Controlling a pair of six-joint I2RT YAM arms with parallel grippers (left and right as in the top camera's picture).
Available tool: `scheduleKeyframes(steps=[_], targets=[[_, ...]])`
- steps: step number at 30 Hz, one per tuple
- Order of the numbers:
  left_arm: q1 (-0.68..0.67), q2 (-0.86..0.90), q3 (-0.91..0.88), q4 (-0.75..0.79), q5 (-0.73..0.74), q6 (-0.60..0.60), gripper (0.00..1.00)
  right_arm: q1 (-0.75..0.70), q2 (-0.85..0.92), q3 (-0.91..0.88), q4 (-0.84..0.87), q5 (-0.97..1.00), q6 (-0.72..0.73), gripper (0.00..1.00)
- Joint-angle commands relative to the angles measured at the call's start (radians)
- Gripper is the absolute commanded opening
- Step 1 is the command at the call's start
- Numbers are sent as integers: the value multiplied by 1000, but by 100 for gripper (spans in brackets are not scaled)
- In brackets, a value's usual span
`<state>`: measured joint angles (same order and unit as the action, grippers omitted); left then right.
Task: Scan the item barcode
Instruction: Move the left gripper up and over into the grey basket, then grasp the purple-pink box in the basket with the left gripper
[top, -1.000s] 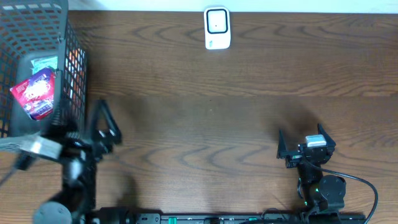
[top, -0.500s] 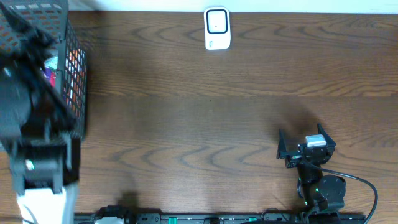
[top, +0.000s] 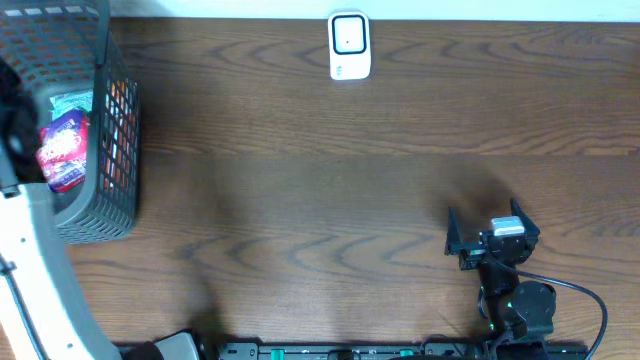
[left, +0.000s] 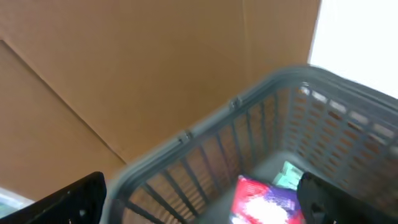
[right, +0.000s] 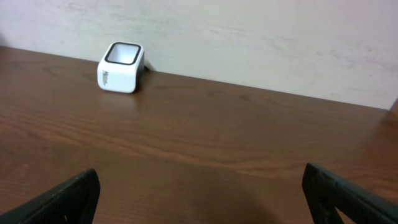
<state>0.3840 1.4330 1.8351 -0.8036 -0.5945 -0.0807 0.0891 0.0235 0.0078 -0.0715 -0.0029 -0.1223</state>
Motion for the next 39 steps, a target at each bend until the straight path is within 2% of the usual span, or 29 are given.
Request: scheduleKeyframes(steps=[1, 5, 16, 39], targets=[[111, 46, 27, -34, 413, -108, 98, 3, -4, -2, -3, 9, -14, 99], [160, 96, 26, -98, 567, -108, 98, 3, -4, -2, -3, 9, -14, 99], [165, 182, 20, -111, 584, -51, 98, 3, -4, -2, -3, 9, -14, 99], [164, 619, 20, -55, 584, -44, 98, 3, -3, -2, -3, 9, -14, 99]])
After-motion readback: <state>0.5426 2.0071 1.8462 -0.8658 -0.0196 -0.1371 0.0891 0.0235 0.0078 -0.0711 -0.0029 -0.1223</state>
